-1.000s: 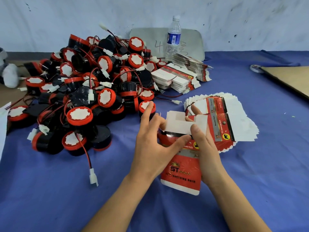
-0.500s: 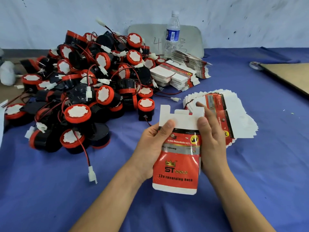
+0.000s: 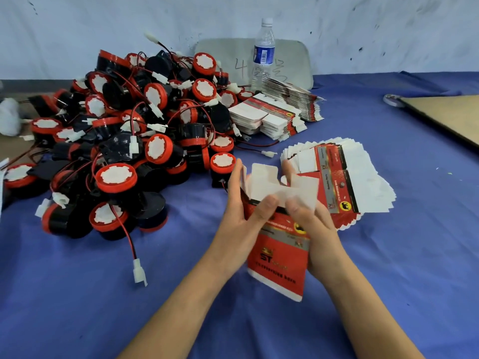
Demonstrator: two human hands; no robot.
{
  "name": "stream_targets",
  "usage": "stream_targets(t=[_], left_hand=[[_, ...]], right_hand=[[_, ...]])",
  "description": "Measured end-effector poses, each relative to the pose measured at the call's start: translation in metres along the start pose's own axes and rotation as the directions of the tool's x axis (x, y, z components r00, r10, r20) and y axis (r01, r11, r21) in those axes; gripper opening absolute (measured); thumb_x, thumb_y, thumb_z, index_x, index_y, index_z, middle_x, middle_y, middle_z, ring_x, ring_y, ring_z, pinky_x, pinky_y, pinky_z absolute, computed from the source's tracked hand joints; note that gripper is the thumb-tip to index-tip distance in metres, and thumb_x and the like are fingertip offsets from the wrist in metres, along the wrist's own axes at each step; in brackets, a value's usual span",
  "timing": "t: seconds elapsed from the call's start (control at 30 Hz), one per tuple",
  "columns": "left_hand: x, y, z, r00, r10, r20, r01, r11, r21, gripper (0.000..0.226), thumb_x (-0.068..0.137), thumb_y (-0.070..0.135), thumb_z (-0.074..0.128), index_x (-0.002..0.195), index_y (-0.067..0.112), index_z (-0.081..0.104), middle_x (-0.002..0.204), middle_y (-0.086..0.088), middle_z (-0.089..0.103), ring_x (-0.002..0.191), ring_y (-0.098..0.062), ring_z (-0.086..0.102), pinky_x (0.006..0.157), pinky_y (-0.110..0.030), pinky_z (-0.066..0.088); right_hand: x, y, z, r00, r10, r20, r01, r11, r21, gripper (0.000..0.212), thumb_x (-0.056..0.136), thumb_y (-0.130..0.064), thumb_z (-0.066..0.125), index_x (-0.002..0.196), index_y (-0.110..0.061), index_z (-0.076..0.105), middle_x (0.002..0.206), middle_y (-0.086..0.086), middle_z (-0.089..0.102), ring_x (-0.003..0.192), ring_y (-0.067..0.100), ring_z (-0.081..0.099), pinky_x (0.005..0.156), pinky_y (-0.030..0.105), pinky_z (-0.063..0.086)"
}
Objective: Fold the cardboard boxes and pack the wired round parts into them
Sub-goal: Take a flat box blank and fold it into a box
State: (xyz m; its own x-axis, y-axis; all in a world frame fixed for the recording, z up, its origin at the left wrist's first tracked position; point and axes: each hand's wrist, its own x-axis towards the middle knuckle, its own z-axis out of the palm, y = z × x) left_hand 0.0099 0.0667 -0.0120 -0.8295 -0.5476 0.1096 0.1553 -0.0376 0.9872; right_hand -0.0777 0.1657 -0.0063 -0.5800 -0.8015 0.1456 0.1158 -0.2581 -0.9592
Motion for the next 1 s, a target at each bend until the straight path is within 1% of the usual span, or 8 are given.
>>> stream_targets(t=[0.07, 0.13, 0.27, 0.43, 0.63, 0.8, 0.87, 1.0], left_hand=[[0.002, -0.001, -0.002, 1.000, -0.009, -0.015, 0.009, 1.000, -0.003, 0.119, 0.056, 0.079, 0.067, 0.151, 0.043, 0.005, 0.143, 0.026, 0.037, 0.119, 0.016, 0.047, 0.086, -0.007, 0.045], [0.003, -0.005, -0.002, 1.000, -0.013, -0.018, 0.013, 1.000, 0.001, 0.108, 0.071, 0.064, 0.067, 0.151, 0.042, -0.001, 0.145, 0.021, 0.039, 0.116, 0.016, 0.050, 0.084, -0.008, 0.046], [0.003, -0.012, 0.002, 0.999, 0.023, -0.046, -0.023, 1.000, 0.012, 0.116, 0.066, 0.050, 0.076, 0.150, 0.047, -0.003, 0.134, 0.024, 0.053, 0.116, 0.004, 0.057, 0.084, -0.016, 0.051], [0.005, -0.010, -0.001, 0.988, 0.107, -0.113, -0.101, 0.993, 0.053, 0.113, 0.064, 0.045, 0.078, 0.150, 0.044, 0.006, 0.135, 0.020, 0.053, 0.118, 0.005, 0.055, 0.086, -0.013, 0.048], [0.001, -0.009, 0.001, 0.960, 0.208, -0.189, -0.175, 0.969, 0.175, 0.105, 0.067, 0.053, 0.077, 0.143, 0.058, 0.004, 0.140, 0.036, 0.040, 0.128, 0.011, 0.042, 0.095, -0.008, 0.040], [0.000, -0.005, -0.001, 0.951, 0.235, -0.199, -0.189, 0.956, 0.226, 0.097, 0.067, 0.054, 0.075, 0.136, 0.066, 0.009, 0.139, 0.033, 0.044, 0.127, 0.009, 0.045, 0.096, -0.010, 0.041], [-0.001, -0.005, 0.000, 0.944, 0.253, -0.212, -0.181, 0.933, 0.311, 0.100, 0.067, 0.056, 0.075, 0.139, 0.066, 0.005, 0.142, 0.030, 0.042, 0.127, 0.009, 0.044, 0.099, -0.016, 0.042], [-0.003, -0.006, 0.002, 0.918, 0.327, -0.225, -0.191, 0.861, 0.472, 0.084, 0.074, 0.048, 0.073, 0.140, 0.058, 0.023, 0.137, 0.019, 0.049, 0.118, 0.007, 0.051, 0.089, -0.008, 0.045]], right_hand=[[-0.003, -0.003, -0.002, 0.991, 0.049, 0.122, -0.073, 0.978, 0.198, 0.028, 0.082, -0.042, 0.065, 0.107, -0.034, 0.073, 0.116, 0.002, 0.070, 0.101, 0.017, 0.069, 0.080, 0.031, 0.056], [-0.005, -0.005, -0.003, 0.984, 0.108, 0.142, -0.149, 0.936, 0.319, 0.031, 0.075, -0.051, 0.068, 0.099, -0.033, 0.076, 0.100, -0.004, 0.075, 0.091, 0.015, 0.072, 0.075, 0.030, 0.057], [-0.005, -0.004, -0.005, 0.968, 0.191, 0.162, -0.242, 0.880, 0.408, 0.049, 0.060, -0.056, 0.080, 0.099, -0.027, 0.077, 0.102, 0.004, 0.074, 0.093, 0.022, 0.072, 0.076, 0.036, 0.058], [-0.006, -0.008, -0.002, 0.989, 0.095, 0.109, -0.131, 0.911, 0.392, 0.045, 0.063, -0.058, 0.076, 0.100, -0.031, 0.076, 0.102, -0.001, 0.075, 0.093, 0.018, 0.072, 0.075, 0.031, 0.057], [-0.001, -0.012, 0.000, 0.995, 0.094, -0.028, -0.076, 0.922, 0.380, 0.078, 0.058, -0.055, 0.083, 0.126, -0.022, 0.062, 0.118, 0.012, 0.069, 0.103, 0.032, 0.068, 0.073, 0.038, 0.058], [0.003, -0.009, -0.001, 0.990, 0.032, -0.139, 0.001, 0.973, 0.230, 0.041, 0.084, -0.043, 0.059, 0.124, -0.034, 0.060, 0.119, 0.004, 0.069, 0.107, 0.029, 0.066, 0.082, 0.044, 0.058], [0.005, -0.007, -0.003, 0.977, 0.030, -0.209, 0.008, 0.984, 0.178, 0.043, 0.084, -0.042, 0.055, 0.126, -0.035, 0.059, 0.122, 0.003, 0.067, 0.109, 0.027, 0.066, 0.087, 0.047, 0.056], [0.003, -0.003, -0.006, 0.962, -0.003, -0.272, 0.033, 0.994, 0.105, 0.037, 0.080, -0.038, 0.062, 0.117, -0.035, 0.065, 0.116, 0.000, 0.070, 0.103, 0.023, 0.069, 0.073, 0.032, 0.058]])
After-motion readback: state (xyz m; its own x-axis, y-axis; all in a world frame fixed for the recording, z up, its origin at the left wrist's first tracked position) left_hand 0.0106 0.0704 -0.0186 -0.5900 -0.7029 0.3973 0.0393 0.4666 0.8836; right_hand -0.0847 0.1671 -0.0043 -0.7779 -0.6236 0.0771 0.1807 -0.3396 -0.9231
